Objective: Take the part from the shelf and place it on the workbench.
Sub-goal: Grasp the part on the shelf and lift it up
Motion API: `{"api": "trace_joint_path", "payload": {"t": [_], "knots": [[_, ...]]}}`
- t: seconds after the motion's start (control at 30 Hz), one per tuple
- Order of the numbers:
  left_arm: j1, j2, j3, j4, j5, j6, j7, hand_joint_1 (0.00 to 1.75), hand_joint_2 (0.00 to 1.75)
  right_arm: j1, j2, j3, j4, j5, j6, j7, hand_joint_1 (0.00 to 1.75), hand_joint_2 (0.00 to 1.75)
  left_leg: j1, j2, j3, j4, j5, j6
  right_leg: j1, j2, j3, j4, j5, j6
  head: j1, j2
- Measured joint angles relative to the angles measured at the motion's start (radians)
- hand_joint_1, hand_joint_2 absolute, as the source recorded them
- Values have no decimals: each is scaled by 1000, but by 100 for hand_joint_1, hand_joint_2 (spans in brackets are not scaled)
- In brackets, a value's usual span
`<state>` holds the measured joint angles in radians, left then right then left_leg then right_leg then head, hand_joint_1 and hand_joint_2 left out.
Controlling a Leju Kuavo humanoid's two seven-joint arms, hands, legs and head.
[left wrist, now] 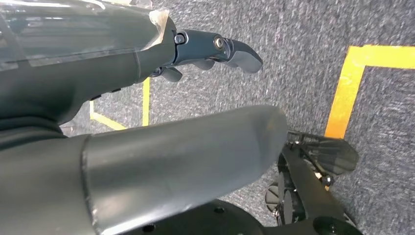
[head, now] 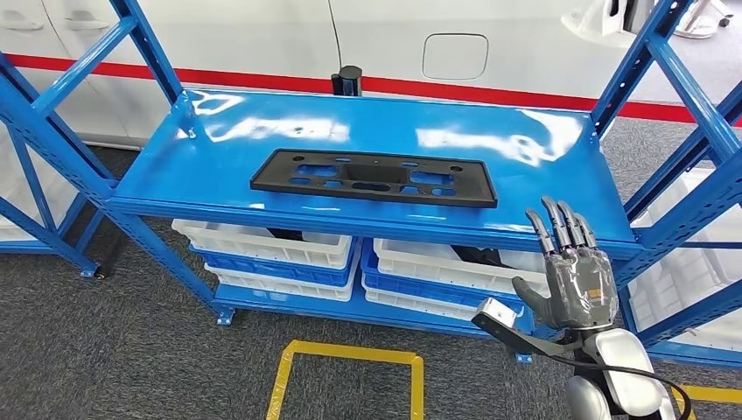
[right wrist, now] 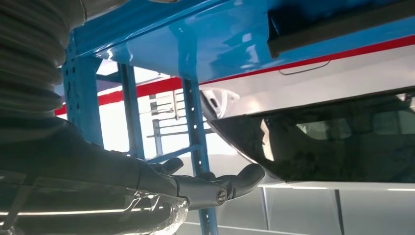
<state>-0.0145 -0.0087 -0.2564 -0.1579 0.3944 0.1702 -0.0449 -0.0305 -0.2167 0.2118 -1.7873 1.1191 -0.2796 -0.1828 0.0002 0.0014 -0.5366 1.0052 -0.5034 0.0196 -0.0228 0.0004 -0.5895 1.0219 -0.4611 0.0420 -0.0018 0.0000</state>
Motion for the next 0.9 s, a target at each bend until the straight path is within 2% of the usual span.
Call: {"api": "trace_joint_path", "payload": {"t": [0.07, 0.1, 0.17, 0.2, 0.23, 0.27, 0.33, 0.37, 0.4, 0.47, 0.57, 0.63, 0.7, 0.73, 0.77, 0.8, 0.83, 0.9], "knots": [[-1, -1, 0, 0, 0, 2, -3, 0, 0, -8, 6, 4, 2, -38, 19, -22, 0, 175, 5, 1, -13, 31, -21, -9, -5, 2, 5, -1, -3, -13, -1, 0], [-1, -2, 0, 0, 0, 2, -5, 0, 0, -14, 10, 5, 3, -67, 32, -35, 0, 175, 6, 0, -35, 76, -44, -14, -7, 3, 9, -2, -5, -20, -2, 0], [-1, -3, 0, 0, 1, 3, -12, 0, 0, -23, 20, 7, 7, -124, 56, -58, 0, 175, 8, 0, -111, 211, -100, -21, -5, 3, 14, -2, -11, -28, -3, 0], [-1, -3, 0, 0, 2, 3, -14, 0, 0, -27, 25, 8, 9, -143, 65, -65, 0, 175, 9, 0, -147, 268, -114, -22, -4, 3, 17, -2, -14, -31, -3, 0], [0, -4, 0, 0, 3, 4, -15, 0, 0, -31, 30, 9, 11, -155, 72, -69, 0, 175, 9, 0, -171, 293, -108, -22, -3, 3, 20, -2, -17, -33, -3, 0], [0, -4, 0, 0, 3, 4, -16, 0, 0, -34, 35, 10, 14, -164, 80, -71, 0, 175, 10, 0, -174, 279, -82, -20, -3, 5, 24, -2, -20, -33, -4, 0], [0, -4, 0, 0, 4, 5, -17, 0, 0, -42, 44, 12, 17, -182, 91, -74, 0, 175, 10, -1, -131, 155, 3, -12, -3, 8, 34, -2, -27, -31, -4, 0], [0, -4, 0, 0, 4, 7, -17, 0, 0, -46, 49, 12, 18, -189, 95, -75, 0, 175, 8, -2, -103, 91, 32, -9, -1, 10, 38, -2, -30, -27, -4, 0], [-1, -4, 0, 0, 4, 8, -17, 0, 0, -51, 52, 12, 18, -193, 98, -76, 0, 175, 6, -3, -83, 46, 48, -6, 2, 11, 40, -2, -34, -23, -3, 0], [-3, -5, 0, 0, 4, 11, -17, 0, 0, -59, 59, 13, 18, -198, 106, -77, 0, 175, -1, -4, -72, 22, 44, -1, 5, 12, 41, -5, -38, -12, -3, 0], [-3, -8, -1, 0, 4, 12, -17, 0, 0, -64, 66, 15, 18, -200, 113, -77, 0, 175, 0, -3, -51, 3, 48, 16, 5, 8, 44, 0, -49, 5, -3, 0], [-3, -9, 0, 0, 4, 13, -17, 0, 0, -69, 68, 17, 19, -201, 114, -78, 0, 175, 4, -1, -35, -10, 50, 26, 8, 4, 2, 84, -83, 2, 1, 0], [-4, -8, 0, 0, 4, 13, -17, 0, 0, -72, 68, 19, 21, -201, 116, -78, 0, 175, 1, -1, -31, -11, 46, 32, 10, 3, -78, 219, -124, -3, 3, 0], [-4, -9, 0, 0, 4, 13, -17, 0, 0, -71, 69, 21, 22, -201, 117, -78, 0, 175, 0, -2, -28, -11, 43, 33, 10, 3, -107, 259, -129, 0, 3, 0], [-4, -9, 0, 0, 4, 13, -17, 0, 0, -70, 69, 22, 24, -201, 118, -78, 0, 175, -1, -3, -25, -11, 39, 34, 10, 3, -119, 265, -118, 5, 3, 0], [-3, -9, 0, 0, 4, 13, -17, 0, 0, -69, 69, 23, 25, -201, 118, -78, 0, 175, -1, -4, -19, -11, 35, 33, 10, 3, -108, 227, -91, 13, 3, 0], [-3, -10, 0, 0, 4, 13, -17, 0, 0, -70, 70, 24, 26, -201, 118, -78, 0, 175, -1, -5, -12, -11, 30, 31, 10, 2, -79, 157, -56, 20, 4, 0], [-3, -11, -1, 0, 4, 13, -17, 0, 0, -72, 70, 25, 26, -201, 118, -78, 0, 175, -4, -6, -1, -9, 19, 24, 12, -1, -20, 27, -1, 19, 5, 0]]}}
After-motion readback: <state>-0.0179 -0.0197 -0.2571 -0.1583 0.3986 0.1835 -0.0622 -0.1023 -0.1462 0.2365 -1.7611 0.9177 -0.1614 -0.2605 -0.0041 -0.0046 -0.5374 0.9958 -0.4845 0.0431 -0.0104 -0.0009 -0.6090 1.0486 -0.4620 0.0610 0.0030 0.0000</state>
